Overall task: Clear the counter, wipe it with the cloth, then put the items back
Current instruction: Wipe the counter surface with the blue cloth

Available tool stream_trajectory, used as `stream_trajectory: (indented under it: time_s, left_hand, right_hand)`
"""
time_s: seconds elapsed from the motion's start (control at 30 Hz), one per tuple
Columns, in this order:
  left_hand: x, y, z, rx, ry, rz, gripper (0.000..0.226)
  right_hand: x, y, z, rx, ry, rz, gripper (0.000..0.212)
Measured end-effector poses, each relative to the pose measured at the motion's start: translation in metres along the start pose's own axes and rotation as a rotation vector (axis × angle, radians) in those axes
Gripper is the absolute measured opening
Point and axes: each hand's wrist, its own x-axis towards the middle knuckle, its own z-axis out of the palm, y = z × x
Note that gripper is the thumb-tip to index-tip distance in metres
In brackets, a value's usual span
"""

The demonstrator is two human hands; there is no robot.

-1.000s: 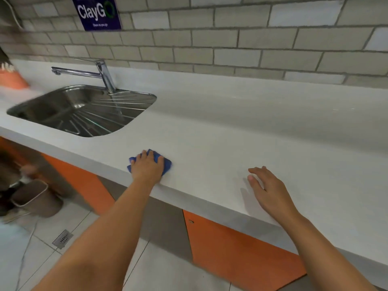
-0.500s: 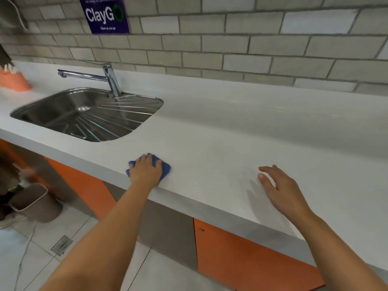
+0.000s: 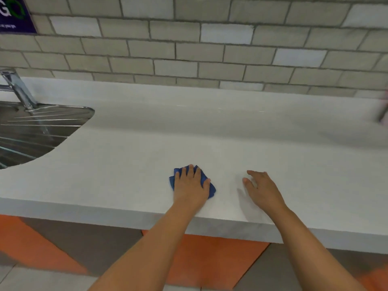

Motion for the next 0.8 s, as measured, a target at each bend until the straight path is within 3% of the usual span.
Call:
stream_trajectory:
  time_s: [0.2, 0.33, 0.6, 0.8]
  left_hand:
    - [-0.008, 0.089, 0.014, -0.048, -0.086, 0.277, 0.07]
    - [0.002, 0.131, 0.02, -0.054, -0.131, 0.388, 0.057]
    - [0.019, 0.169, 0.015, 0.01, -0.219, 0.343, 0.059]
    - [0.011, 0.232, -0.006, -0.109, -0.11, 0.32, 0.055]
  right_hand:
    - [-0.016, 0.045, -0.04, 0.0, 0.065, 0.108, 0.047]
    - [-0.024, 0.069, -0.069, -0.013, 0.115, 0.163, 0.047]
    - [-0.031, 0.101, -0.118, -0.016, 0.188, 0.187, 0.043]
    - [-0.036, 0.133, -0.156, -0.001, 0.222, 0.217, 0.039]
